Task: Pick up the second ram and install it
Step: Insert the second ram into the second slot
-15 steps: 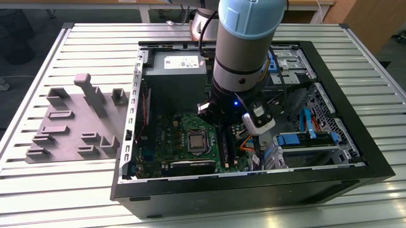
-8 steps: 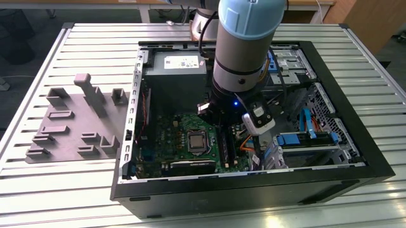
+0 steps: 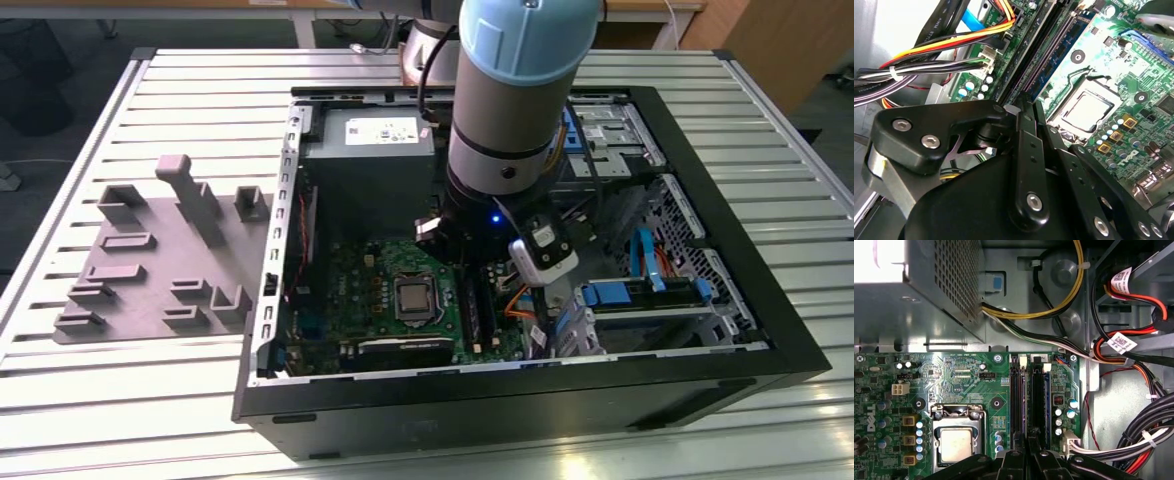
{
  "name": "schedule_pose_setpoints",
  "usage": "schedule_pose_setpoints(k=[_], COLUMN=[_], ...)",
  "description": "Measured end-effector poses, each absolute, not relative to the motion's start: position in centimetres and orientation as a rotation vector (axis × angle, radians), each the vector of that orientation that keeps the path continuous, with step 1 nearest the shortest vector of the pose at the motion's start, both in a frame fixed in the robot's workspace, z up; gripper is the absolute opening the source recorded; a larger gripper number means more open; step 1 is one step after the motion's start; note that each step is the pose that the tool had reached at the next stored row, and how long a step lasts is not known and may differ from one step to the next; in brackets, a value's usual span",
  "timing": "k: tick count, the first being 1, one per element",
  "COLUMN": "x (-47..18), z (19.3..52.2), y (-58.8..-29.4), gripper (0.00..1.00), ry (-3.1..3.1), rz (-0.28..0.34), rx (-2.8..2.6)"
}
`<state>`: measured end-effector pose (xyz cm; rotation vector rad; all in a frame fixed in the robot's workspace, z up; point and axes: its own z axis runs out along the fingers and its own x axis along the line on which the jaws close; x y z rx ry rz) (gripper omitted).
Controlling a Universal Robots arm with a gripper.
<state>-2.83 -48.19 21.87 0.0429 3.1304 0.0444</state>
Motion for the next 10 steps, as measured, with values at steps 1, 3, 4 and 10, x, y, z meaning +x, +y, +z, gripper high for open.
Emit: schedule_pose_setpoints(k=[1,3,4,10], x=[-2.83,-2.82,-2.82,-2.83], z=[21.87,21.91,21.96,22.03], y=[-48.19,-48.18,-48.18,-48.17], gripper=[0.14,0.14,0.14,0.14], ry=[3.130,3.130,3.130,3.130], rz=[0.045,0.046,0.045,0.045], rx=[0.043,0.043,0.043,0.043])
